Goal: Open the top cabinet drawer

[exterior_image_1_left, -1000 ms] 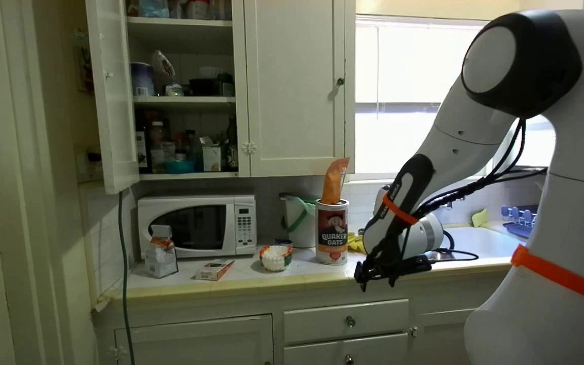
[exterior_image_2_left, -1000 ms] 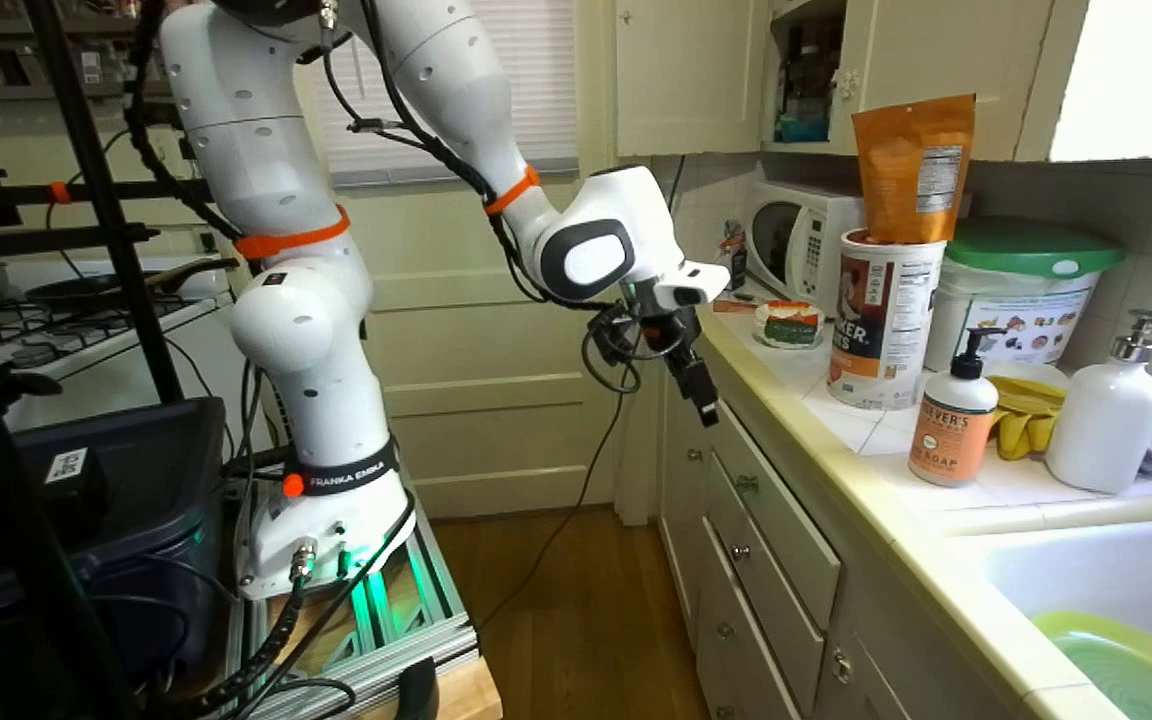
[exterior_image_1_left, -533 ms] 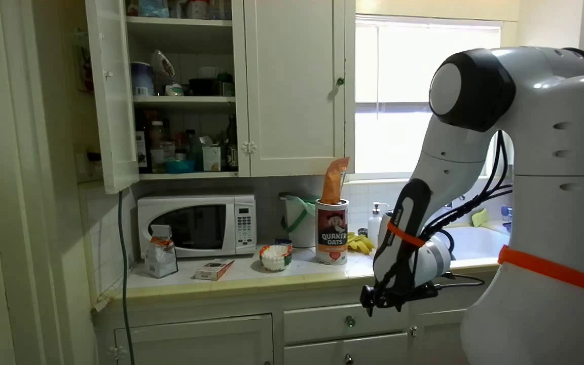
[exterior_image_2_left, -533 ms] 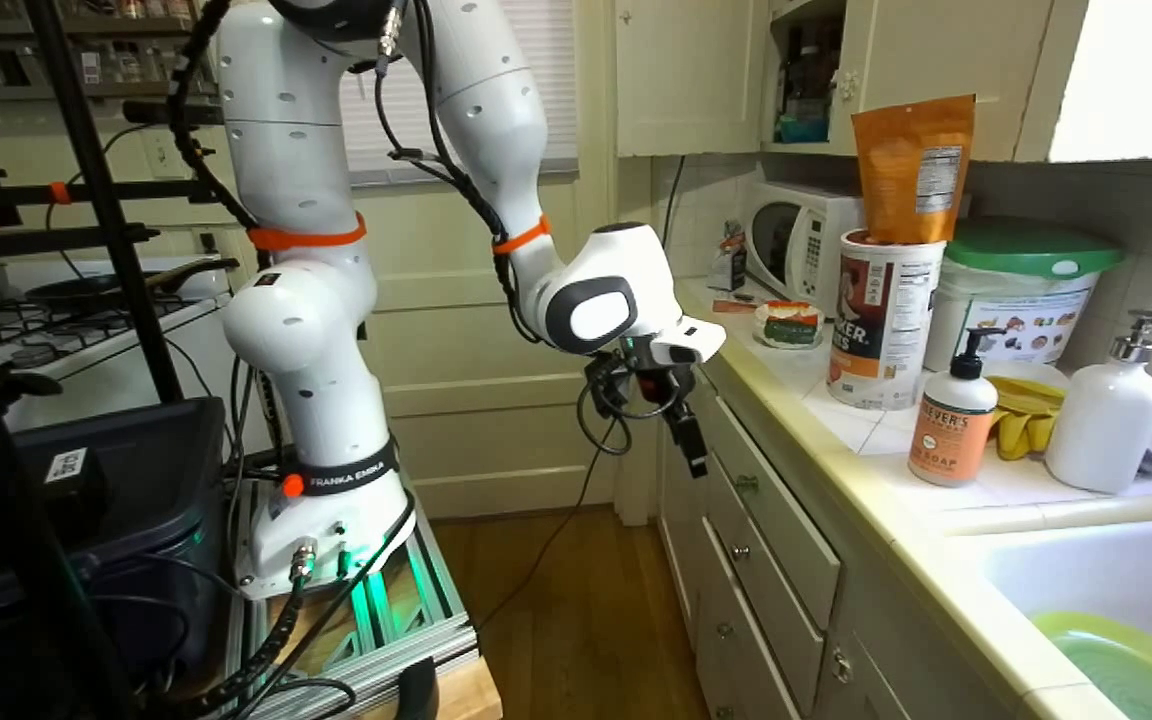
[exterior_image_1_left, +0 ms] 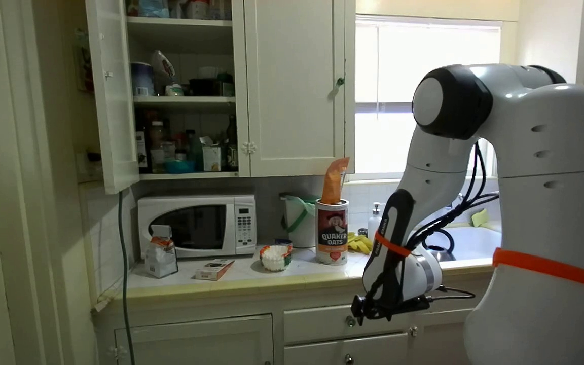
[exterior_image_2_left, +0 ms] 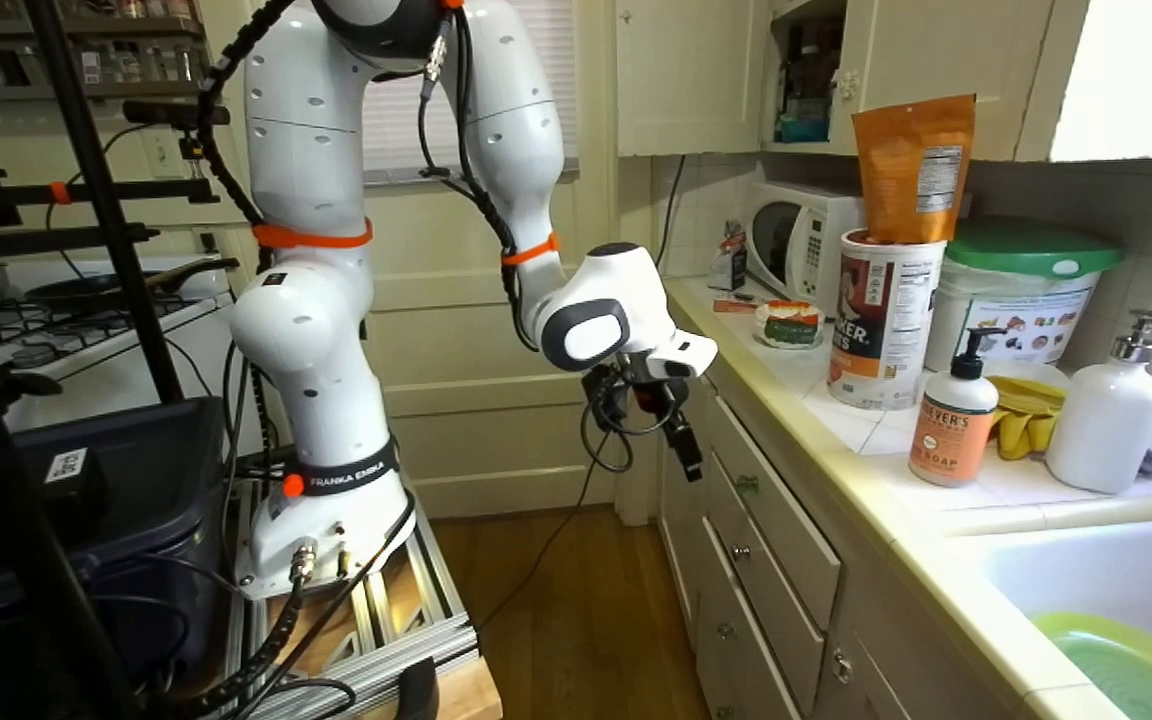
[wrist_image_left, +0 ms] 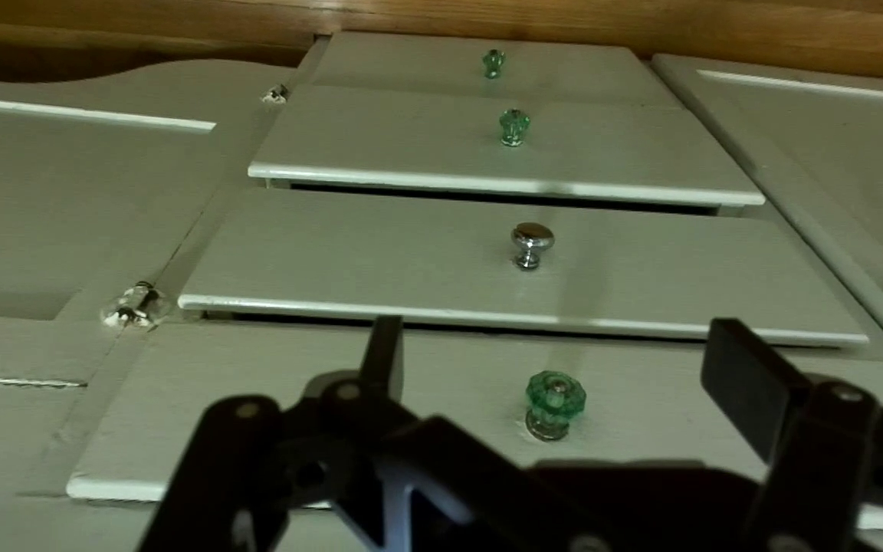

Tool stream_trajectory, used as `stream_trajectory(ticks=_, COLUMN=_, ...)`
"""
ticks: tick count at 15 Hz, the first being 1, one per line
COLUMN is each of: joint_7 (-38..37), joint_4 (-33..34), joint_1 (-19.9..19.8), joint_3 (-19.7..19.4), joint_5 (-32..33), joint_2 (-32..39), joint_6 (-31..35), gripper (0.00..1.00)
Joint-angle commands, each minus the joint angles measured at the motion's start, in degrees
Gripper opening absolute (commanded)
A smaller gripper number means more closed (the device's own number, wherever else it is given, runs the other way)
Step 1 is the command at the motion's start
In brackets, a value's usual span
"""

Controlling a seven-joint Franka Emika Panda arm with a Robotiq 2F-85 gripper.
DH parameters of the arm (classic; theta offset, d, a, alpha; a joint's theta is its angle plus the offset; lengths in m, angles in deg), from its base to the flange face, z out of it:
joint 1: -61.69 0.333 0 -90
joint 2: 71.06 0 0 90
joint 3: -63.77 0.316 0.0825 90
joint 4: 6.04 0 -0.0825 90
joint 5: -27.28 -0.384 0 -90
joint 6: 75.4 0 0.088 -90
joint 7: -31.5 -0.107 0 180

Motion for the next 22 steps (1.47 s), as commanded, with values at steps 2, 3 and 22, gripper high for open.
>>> stream_trajectory(ticks=2, joint_7=0.0, joint_4=0.0, joint_1=0.0, joint_3=-0.1, joint_5=0.0, joint_2=0.0, joint_6=0.0, gripper=1.00)
stream_trajectory(ticks=3, joint_7=-1.4, joint_4=1.0, joint_1=4.0, joint_3=-5.0, joint_5=-0.3, joint_2=1.2, joint_6=1.9, gripper=1.00)
stream_trajectory(ticks=22, joint_7=1.2, joint_4=13.9, joint_1=15.0, joint_3=-2.8, joint_5=-23.5, joint_2=26.0, joint_6=28.9, gripper=1.00)
